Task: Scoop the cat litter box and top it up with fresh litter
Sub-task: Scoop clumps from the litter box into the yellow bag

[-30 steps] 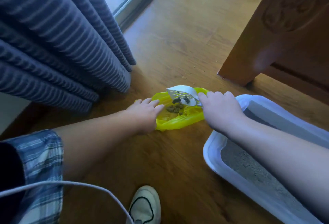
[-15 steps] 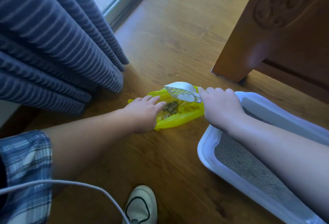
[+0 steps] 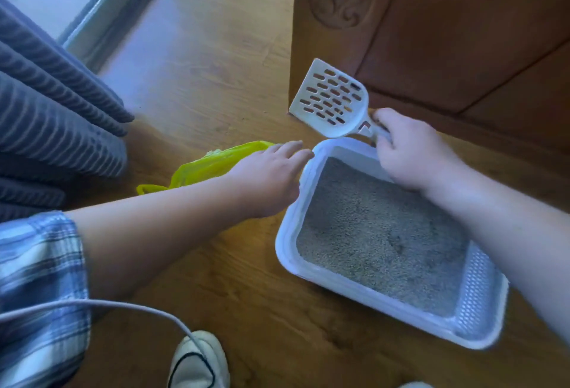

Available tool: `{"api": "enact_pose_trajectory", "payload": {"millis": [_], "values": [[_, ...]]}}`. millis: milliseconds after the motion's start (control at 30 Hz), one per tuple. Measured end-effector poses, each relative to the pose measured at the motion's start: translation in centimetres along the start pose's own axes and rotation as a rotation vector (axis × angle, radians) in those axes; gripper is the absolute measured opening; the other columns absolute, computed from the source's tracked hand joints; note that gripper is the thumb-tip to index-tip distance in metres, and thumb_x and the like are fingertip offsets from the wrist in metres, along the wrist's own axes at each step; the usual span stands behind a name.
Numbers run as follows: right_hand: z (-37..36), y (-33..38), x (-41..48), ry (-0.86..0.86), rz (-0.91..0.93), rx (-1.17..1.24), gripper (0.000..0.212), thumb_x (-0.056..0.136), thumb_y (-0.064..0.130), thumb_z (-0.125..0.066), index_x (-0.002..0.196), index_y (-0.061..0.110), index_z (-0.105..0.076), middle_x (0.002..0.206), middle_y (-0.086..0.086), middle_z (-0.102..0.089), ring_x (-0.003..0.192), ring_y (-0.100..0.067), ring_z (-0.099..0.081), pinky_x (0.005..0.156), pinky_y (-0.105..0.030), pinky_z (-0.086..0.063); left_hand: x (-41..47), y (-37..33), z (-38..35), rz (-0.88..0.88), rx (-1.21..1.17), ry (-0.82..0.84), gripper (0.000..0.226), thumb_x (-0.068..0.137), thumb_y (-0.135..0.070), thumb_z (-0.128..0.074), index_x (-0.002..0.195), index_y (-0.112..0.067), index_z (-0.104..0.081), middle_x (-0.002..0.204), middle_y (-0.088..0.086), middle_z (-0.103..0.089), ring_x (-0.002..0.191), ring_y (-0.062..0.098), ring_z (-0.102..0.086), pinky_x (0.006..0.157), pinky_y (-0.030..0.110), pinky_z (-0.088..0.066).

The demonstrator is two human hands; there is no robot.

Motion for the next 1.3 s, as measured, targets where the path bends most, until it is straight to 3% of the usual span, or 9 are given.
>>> {"api": "enact_pose_trajectory", "payload": {"millis": [133, 233, 400, 467, 567, 767, 933, 1100, 1300], "values": [[2.7, -4.9, -3.4, 0.034, -0.2, -0.038, 0.03, 0.088, 0.019, -0.053, 0.117, 0.026, -0.056, 0.106, -0.016, -0.067, 0.095, -0.041, -0.06, 0.071, -0.036, -0.041, 2.7, -3.3, -1.2, -0.017, -0.032, -0.017, 0.057, 0.094, -0.027, -0.048, 0.148, -0.019, -0.029, 0.161, 0.011, -0.021, 0.141, 0.032, -0.034, 0.107, 0.045, -0.039], [4.7, -8.0, -5.8, 0.16, -0.252, -0.087, 0.019, 0.085, 0.021, -0.057, 0.102, 0.029, -0.058, 0.101, -0.008, -0.067, 0.095, -0.034, -0.06, 0.075, -0.036, -0.045, 3.8, -4.7, -2.8, -0.027, 0.006, 0.004, 0.058, 0.091, -0.028, -0.051, 0.144, -0.014, -0.031, 0.161, 0.017, -0.013, 0.139, 0.038, -0.033, 0.099, 0.05, -0.046], [5.9, -10.4, -9.5, 0.79, -0.306, -0.323, 0.025, 0.088, 0.049, -0.056, 0.098, 0.026, -0.061, 0.082, 0.006, -0.071, 0.073, -0.015, -0.07, 0.075, -0.033, -0.055, 4.5, -5.7, -5.5, -0.013, 0.124, 0.037, 0.071, 0.083, -0.031, -0.054, 0.146, -0.012, -0.027, 0.16, 0.023, 0.005, 0.141, 0.049, -0.016, 0.104, 0.057, -0.039], [4.4, -10.7, -10.4, 0.9, -0.334, -0.449, 0.027, 0.094, 0.045, -0.051, 0.096, 0.02, -0.064, 0.077, 0.004, -0.073, 0.069, -0.013, -0.071, 0.071, -0.029, -0.056, 4.5, -6.3, -5.9, 0.011, 0.154, 0.074, 0.069, 0.086, -0.03, -0.051, 0.148, -0.015, -0.025, 0.161, 0.019, 0.009, 0.141, 0.053, -0.009, 0.107, 0.057, -0.036], [1.6, -10.8, -11.0, 0.833, -0.358, -0.631, 0.019, 0.096, 0.034, -0.048, 0.1, 0.021, -0.061, 0.097, 0.004, -0.068, 0.089, -0.02, -0.066, 0.081, -0.037, -0.055, 4.4, -6.5, -6.0, 0.018, 0.213, 0.094, 0.056, 0.085, -0.029, -0.051, 0.138, -0.016, -0.036, 0.161, 0.016, 0.004, 0.139, 0.053, -0.01, 0.099, 0.052, -0.041], [-1.2, -9.0, -11.9, 0.825, -0.373, -0.796, 0.015, 0.089, 0.01, -0.05, 0.092, 0.021, -0.06, 0.083, 0.009, -0.057, 0.071, -0.014, -0.052, 0.049, -0.031, -0.033, 4.5, -6.2, -6.6, 0.014, 0.273, 0.098, 0.048, 0.084, -0.028, -0.051, 0.13, -0.016, -0.045, 0.158, 0.015, -0.011, 0.137, 0.056, -0.013, 0.098, 0.052, -0.042], [-3.4, -9.6, -11.7, 0.845, -0.381, -0.891, 0.022, 0.088, 0.009, -0.048, 0.096, 0.022, -0.063, 0.089, 0.011, -0.061, 0.076, -0.013, -0.056, 0.049, -0.03, -0.033, 4.7, -5.7, -7.0, -0.021, 0.269, 0.07, 0.049, 0.083, -0.028, -0.05, 0.129, -0.014, -0.047, 0.157, 0.016, -0.017, 0.135, 0.058, -0.014, 0.105, 0.058, -0.037], [-3.7, -10.6, -11.6, 0.794, -0.397, -0.883, 0.025, 0.086, 0.007, -0.049, 0.097, 0.025, -0.064, 0.084, 0.012, -0.059, 0.063, -0.012, -0.046, 0.045, -0.029, -0.027, 4.9, -5.4, -7.3, -0.04, 0.262, 0.059, 0.048, 0.082, -0.027, -0.05, 0.127, -0.013, -0.046, 0.157, 0.017, -0.018, 0.133, 0.059, -0.015, 0.106, 0.061, -0.034], [-4.0, -11.6, -10.7, 0.745, -0.263, -0.809, 0.011, 0.093, 0.016, -0.053, 0.096, 0.021, -0.062, 0.081, 0.008, -0.058, 0.071, -0.017, -0.055, 0.045, -0.029, -0.03, 5.2, -5.0, -7.6, -0.062, 0.264, 0.035, 0.046, 0.078, -0.027, -0.049, 0.121, -0.011, -0.047, 0.153, 0.019, -0.024, 0.128, 0.061, -0.023, 0.105, 0.063, -0.033]]}}
Point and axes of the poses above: each hand's wrist, its own x-axis towards the middle knuckle, its own z-axis out of the back of the hand, y = z × x, the point moved 1 cm from there along x, towards the middle knuckle
